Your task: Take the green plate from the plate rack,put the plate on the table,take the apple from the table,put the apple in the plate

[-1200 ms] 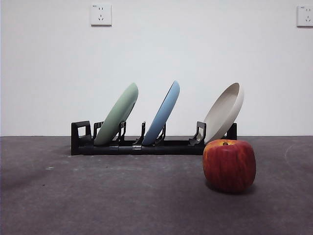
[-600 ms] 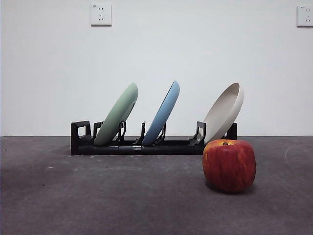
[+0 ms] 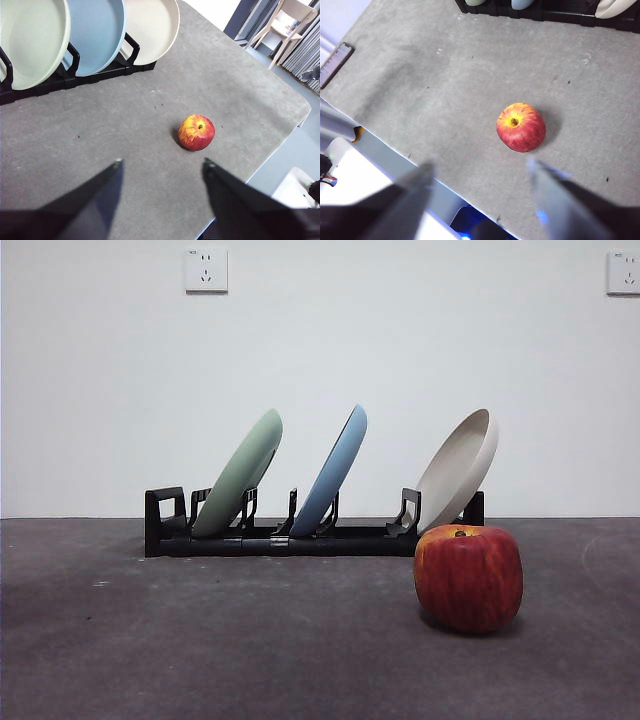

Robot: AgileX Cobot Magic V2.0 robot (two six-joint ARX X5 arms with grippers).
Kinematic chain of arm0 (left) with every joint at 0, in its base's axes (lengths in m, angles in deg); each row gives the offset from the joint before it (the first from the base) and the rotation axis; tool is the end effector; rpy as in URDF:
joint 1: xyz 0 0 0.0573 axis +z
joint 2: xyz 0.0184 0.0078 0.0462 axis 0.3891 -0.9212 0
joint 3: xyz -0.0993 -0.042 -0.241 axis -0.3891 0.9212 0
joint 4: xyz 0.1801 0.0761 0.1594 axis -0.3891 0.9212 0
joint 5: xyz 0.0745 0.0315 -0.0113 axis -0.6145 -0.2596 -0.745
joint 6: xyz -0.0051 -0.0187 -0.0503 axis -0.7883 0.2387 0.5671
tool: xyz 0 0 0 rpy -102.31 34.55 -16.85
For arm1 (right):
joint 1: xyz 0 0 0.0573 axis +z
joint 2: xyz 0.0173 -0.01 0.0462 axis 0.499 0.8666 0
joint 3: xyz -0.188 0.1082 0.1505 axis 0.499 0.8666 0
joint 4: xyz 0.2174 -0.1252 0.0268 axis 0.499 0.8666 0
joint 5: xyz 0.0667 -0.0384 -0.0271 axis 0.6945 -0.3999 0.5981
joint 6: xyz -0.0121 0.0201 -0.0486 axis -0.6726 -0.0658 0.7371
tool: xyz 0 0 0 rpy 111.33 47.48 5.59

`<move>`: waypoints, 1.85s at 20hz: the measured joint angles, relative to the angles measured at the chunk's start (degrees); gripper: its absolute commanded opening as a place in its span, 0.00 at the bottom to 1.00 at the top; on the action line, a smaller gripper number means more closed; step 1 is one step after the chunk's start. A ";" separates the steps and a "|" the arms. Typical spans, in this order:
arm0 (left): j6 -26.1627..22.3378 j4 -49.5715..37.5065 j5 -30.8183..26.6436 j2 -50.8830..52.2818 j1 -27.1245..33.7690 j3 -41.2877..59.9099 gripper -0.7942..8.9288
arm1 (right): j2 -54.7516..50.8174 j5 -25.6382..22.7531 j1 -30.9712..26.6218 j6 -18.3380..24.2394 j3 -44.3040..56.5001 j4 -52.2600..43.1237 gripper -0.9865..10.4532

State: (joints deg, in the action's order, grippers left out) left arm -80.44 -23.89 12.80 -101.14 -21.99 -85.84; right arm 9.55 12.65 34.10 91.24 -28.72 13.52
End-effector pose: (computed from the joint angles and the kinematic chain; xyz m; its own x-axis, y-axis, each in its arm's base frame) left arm 0.1093 -0.0186 0.3096 0.6067 -0.6923 -0.3906 0.6069 0.7208 -0.3349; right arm 0.1192 0.0256 0.3281 0.5029 0.6227 -0.5994 -0.5462 0.7664 0.3380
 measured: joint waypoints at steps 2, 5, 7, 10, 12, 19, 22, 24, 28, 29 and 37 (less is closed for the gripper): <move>0.13 -1.42 -0.07 -0.15 -0.02 0.00 0.77 | 0.00 -0.02 0.00 -0.35 0.00 0.00 0.64; 1.14 -5.62 -0.46 -1.14 -0.02 -0.02 0.77 | 0.00 -0.11 0.00 -0.63 0.00 0.00 0.64; 2.45 -9.25 -0.87 -2.73 -0.55 -0.20 0.77 | 0.00 -0.15 0.00 -0.79 -0.02 0.02 0.64; 3.08 -12.46 -3.52 -7.58 -3.08 -3.23 0.77 | 0.00 -0.15 0.00 -1.05 0.00 0.00 0.64; 3.21 -15.23 -7.04 -12.55 -5.73 -6.40 0.77 | 0.00 -0.15 0.00 -1.27 0.00 0.02 0.64; 1.29 -23.26 -19.02 -35.74 -14.49 -21.55 0.77 | 0.00 -0.15 0.00 -1.77 -0.02 0.02 0.64; 0.04 -25.29 -20.68 -45.88 -16.28 -28.50 0.77 | 0.00 -0.15 0.00 -1.88 -0.02 0.02 0.64; -0.61 -26.40 -22.71 -51.74 -17.20 -32.68 0.77 | 0.00 -0.15 0.00 -1.90 -0.02 0.00 0.64; -2.54 -30.45 -25.66 -61.92 -18.12 -38.23 0.77 | 0.00 -0.15 0.00 -1.90 -0.02 0.02 0.64; -2.69 -31.56 -26.05 -64.24 -18.21 -38.84 0.77 | 0.00 -0.15 0.00 -1.90 -0.02 0.02 0.64; -3.10 -38.93 -27.95 -75.36 -18.29 -39.50 0.77 | 0.02 -0.15 0.00 -1.92 -0.02 0.02 0.64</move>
State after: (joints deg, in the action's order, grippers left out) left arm -83.55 -62.82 -15.16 -176.50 -40.29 -125.33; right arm 9.57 12.50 34.10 89.32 -28.75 13.54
